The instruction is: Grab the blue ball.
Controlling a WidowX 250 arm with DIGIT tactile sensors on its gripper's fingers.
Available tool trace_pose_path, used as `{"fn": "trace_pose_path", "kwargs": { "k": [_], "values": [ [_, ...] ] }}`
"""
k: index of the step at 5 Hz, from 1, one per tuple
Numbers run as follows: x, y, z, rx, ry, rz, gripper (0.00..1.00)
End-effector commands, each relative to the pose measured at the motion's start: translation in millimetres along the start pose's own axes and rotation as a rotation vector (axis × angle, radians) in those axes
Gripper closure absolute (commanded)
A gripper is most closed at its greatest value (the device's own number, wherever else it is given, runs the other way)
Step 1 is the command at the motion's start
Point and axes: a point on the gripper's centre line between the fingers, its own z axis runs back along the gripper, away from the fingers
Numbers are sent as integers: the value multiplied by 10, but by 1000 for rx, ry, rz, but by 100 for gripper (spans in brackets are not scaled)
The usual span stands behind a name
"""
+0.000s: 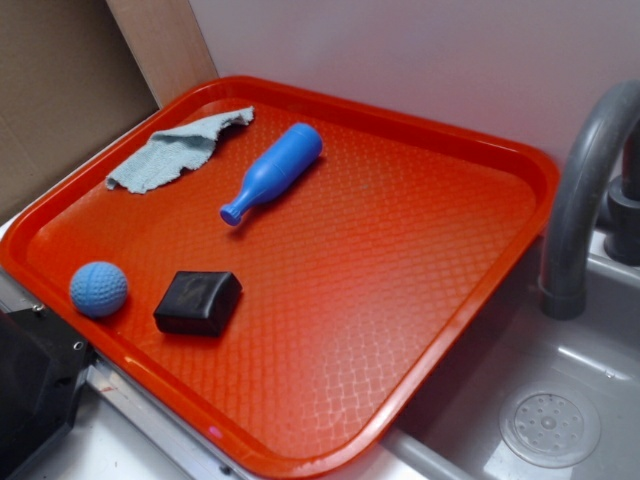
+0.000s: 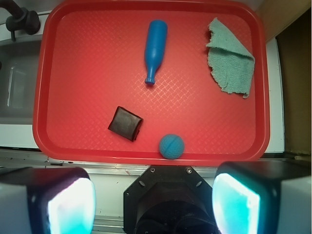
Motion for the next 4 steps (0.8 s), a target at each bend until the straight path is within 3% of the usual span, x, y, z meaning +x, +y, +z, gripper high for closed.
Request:
{"fn": "trace_pose_path", "kwargs": {
  "k": [1,2,4],
  "values": [
    [0,0,0,0,0,0,0],
    [-6,74,-499,16,-42,-116,0],
    [-182,340,-1476,32,-5,-155,0]
  ]
}}
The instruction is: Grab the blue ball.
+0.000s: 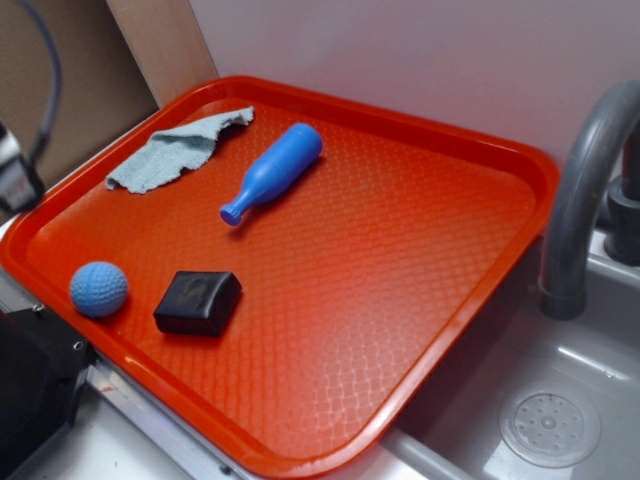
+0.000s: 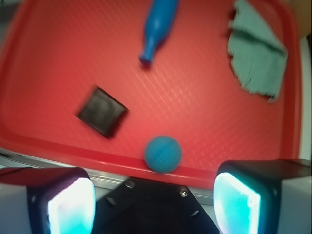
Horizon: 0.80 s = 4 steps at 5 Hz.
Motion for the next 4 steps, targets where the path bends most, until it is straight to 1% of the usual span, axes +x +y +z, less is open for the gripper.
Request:
{"fn": "trace_pose_path", "kwargs": {
  "k": [1,2,3,4],
  "values": [
    [-68,178,-910,46,59,-53,0],
    [71,45,-1131,-43,57,-82,0],
    [78,-66,-1207,-8,113,-113,100],
    [87,-72,-1052,-3,90,-102,100]
  ]
}}
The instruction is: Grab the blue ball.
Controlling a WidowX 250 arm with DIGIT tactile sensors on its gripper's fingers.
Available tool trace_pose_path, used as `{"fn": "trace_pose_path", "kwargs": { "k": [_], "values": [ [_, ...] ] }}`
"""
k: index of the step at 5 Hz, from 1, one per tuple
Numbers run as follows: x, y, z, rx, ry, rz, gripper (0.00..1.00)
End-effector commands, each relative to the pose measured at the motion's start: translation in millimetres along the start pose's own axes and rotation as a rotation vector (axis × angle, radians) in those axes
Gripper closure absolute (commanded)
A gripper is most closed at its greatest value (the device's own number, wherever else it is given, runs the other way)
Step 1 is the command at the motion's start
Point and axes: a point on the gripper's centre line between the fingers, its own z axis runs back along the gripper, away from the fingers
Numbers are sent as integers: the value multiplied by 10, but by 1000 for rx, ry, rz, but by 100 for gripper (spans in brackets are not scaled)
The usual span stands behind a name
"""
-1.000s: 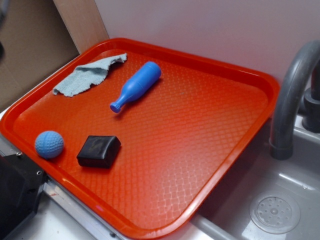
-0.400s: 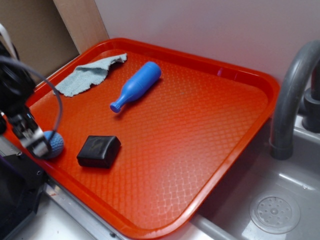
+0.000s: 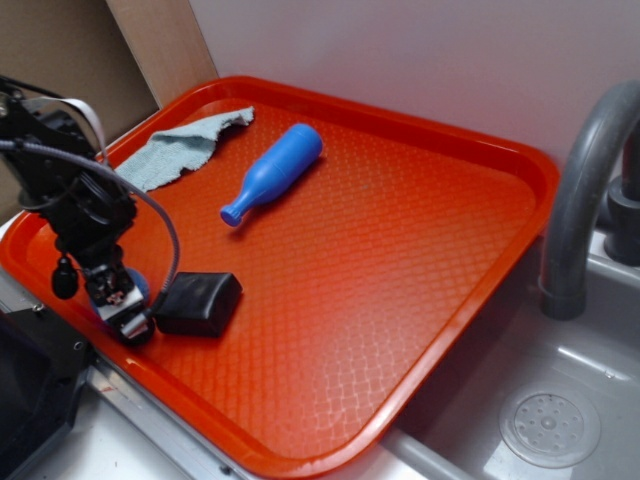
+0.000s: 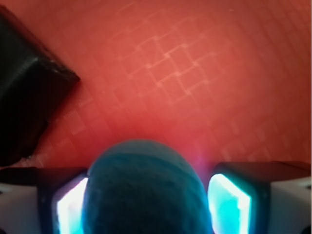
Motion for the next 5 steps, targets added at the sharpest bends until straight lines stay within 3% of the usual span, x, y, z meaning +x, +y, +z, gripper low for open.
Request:
{"fn": "trace_pose_path", "kwargs": {
  "k": [1,2,3,4,5],
  "values": [
    [87,151,614,46,-37,115,100],
    [198,430,1119,80,-72,334,100],
    [210,677,1621,93,-84,429,100],
    [352,779,2121,90,-159,479,100],
    [489,760,2305,135,-169,486,100]
  ]
}}
